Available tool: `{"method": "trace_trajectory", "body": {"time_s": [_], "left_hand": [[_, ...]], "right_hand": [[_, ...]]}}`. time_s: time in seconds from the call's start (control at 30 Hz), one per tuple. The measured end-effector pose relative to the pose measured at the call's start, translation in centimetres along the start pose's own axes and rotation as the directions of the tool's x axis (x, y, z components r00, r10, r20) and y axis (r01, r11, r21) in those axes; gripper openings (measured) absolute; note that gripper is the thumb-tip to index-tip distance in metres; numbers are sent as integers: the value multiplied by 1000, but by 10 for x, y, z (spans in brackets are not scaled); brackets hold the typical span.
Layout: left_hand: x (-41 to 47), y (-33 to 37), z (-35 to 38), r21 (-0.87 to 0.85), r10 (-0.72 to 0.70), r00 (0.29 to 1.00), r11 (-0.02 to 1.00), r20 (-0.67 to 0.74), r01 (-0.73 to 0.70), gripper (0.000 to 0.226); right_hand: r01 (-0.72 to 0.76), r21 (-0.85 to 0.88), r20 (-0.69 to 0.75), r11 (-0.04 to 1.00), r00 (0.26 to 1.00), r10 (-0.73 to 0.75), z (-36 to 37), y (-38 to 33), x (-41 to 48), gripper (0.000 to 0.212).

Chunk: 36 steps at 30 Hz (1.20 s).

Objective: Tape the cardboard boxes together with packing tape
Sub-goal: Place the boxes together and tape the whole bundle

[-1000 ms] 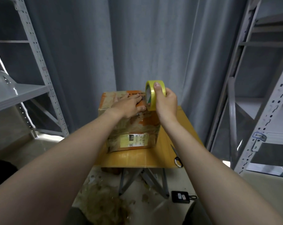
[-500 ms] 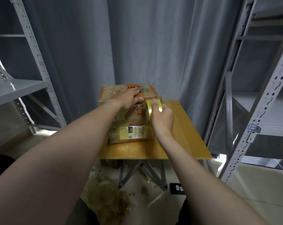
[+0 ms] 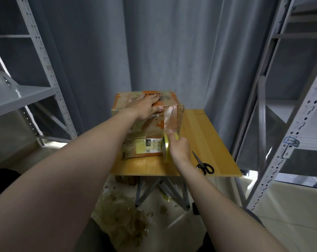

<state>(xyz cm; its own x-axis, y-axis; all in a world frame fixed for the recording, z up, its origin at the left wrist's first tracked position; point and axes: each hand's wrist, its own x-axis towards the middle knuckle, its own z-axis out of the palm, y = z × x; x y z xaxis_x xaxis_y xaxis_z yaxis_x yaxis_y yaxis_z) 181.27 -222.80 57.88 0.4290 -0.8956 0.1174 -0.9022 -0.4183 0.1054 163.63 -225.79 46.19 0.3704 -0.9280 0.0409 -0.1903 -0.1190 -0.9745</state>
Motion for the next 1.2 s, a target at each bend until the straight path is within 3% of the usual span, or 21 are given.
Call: {"method": "trace_trajectory", "body": {"time_s": [0.1, 0.33, 0.43, 0.5, 0.57, 0.67, 0.73, 0.8, 0.87, 0.93, 1.0, 1.2], "left_hand": [[2, -3, 2, 2, 14, 1000, 1000, -9, -14, 72], [1, -7, 3, 20, 34, 999, 999, -30, -34, 74], [-8, -7, 3, -133, 109, 976, 982, -189, -136, 77], [-23, -11, 4, -276, 88, 903, 936, -420, -220, 74], [-40, -18, 13, -284, 22, 793, 927, -609, -244, 69], [-64, -32, 46, -459, -243, 634, 866, -734, -199, 74], [-75, -42, 75, -645, -486, 571, 757, -662, -103, 86], [-82, -53, 102, -817, -662, 594, 577, -457, 15, 94], [-84, -60, 126, -916, -724, 661, 376, -196, 140, 94], [-85, -64, 144, -927, -717, 697, 250, 15, 278, 85], [-84, -62, 154, -914, -688, 714, 194, 132, 356, 86], [-75, -46, 145, -924, -748, 645, 122, 154, 363, 102]], "right_hand": [[-42, -42, -3, 998, 999, 42, 7, 11, 0, 50], [42, 7, 97, 999, 994, -42, 7, 20, 6, 43], [-5, 36, 63, 999, 998, 3, 4, 25, 9, 47], [-82, 101, -37, 991, 996, 86, -1, 25, 15, 43], [-100, 137, -113, 986, 987, 116, -9, 26, 24, 38], [-87, 140, -131, 986, 986, 106, -21, 27, 39, 41], [-106, 126, -110, 986, 987, 120, -22, 28, 46, 47], [-150, 100, -53, 984, 986, 155, -19, 28, 51, 53], [-190, 84, 16, 978, 982, 190, -13, 29, 55, 62], [-205, 79, 64, 976, 978, 200, -6, 32, 58, 67], [-212, 103, 90, 972, 975, 203, -2, 35, 59, 67], [-229, 187, 77, 955, 973, 218, -1, 34, 51, 60]]}}
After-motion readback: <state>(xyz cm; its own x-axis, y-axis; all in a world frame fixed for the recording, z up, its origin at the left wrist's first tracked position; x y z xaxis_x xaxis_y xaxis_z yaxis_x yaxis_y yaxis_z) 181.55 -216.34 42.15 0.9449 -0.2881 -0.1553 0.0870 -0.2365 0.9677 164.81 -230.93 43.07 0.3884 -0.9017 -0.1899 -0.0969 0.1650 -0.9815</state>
